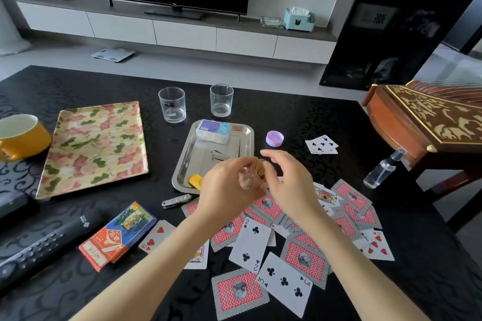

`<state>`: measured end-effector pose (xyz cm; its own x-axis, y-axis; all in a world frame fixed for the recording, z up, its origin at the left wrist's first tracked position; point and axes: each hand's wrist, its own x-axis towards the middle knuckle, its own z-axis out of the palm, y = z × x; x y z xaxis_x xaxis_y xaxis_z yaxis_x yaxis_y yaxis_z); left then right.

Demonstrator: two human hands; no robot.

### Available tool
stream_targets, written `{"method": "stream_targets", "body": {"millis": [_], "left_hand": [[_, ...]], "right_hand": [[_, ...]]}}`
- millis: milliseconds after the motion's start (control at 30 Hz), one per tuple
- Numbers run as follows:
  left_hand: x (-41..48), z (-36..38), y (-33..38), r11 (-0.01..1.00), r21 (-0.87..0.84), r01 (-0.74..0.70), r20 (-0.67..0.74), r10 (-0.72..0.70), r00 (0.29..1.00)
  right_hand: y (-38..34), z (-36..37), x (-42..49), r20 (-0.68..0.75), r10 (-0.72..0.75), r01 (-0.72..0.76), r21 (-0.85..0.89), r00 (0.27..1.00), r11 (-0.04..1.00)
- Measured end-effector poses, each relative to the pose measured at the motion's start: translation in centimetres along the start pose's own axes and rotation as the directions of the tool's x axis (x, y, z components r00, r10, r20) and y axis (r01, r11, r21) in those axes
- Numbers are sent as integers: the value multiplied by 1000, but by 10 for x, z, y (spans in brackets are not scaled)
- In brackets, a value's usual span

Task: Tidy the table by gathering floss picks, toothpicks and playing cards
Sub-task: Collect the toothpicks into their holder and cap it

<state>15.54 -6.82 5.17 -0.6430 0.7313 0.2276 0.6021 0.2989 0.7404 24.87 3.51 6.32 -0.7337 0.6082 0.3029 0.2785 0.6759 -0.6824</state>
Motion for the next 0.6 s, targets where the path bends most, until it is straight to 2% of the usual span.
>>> {"method": "stream_targets", "body": {"millis": [33, 100, 133, 233, 300, 367, 433, 533, 600], "left_hand": [[5, 4, -4, 1000, -4, 19, 5, -19, 1000], [13, 7, -12, 996, -40, 81, 3, -81, 997], [17, 7, -15, 991, -70, 111, -2, -112, 994], [31, 7, -25, 955, -223, 196, 9, -199, 980], [40, 6, -33, 879, -382, 285, 54, -286, 957], [48, 3, -40, 773, -530, 349, 109, -346, 932], [54, 1, -48, 737, -575, 356, 124, -351, 928], [62, -1, -56, 764, -559, 321, 93, -327, 940], [65, -3, -59, 795, -529, 297, 80, -302, 950]], "right_hand": [[3, 1, 5, 7, 10, -11, 34, 1000, 999], [14, 0, 21, 22, 169, -169, 210, 985, 963], [26, 1, 34, -12, 246, -237, 218, 969, 947], [77, 12, 80, -85, 348, -357, -136, 934, 924], [106, 27, 109, -56, 387, -388, -256, 920, 885], [122, 41, 131, -37, 432, -418, -340, 901, 842], [133, 54, 147, -33, 491, -459, -412, 871, 787], [141, 66, 157, -58, 487, -454, -468, 872, 758], [141, 69, 155, -116, 444, -450, -401, 889, 798]]}}
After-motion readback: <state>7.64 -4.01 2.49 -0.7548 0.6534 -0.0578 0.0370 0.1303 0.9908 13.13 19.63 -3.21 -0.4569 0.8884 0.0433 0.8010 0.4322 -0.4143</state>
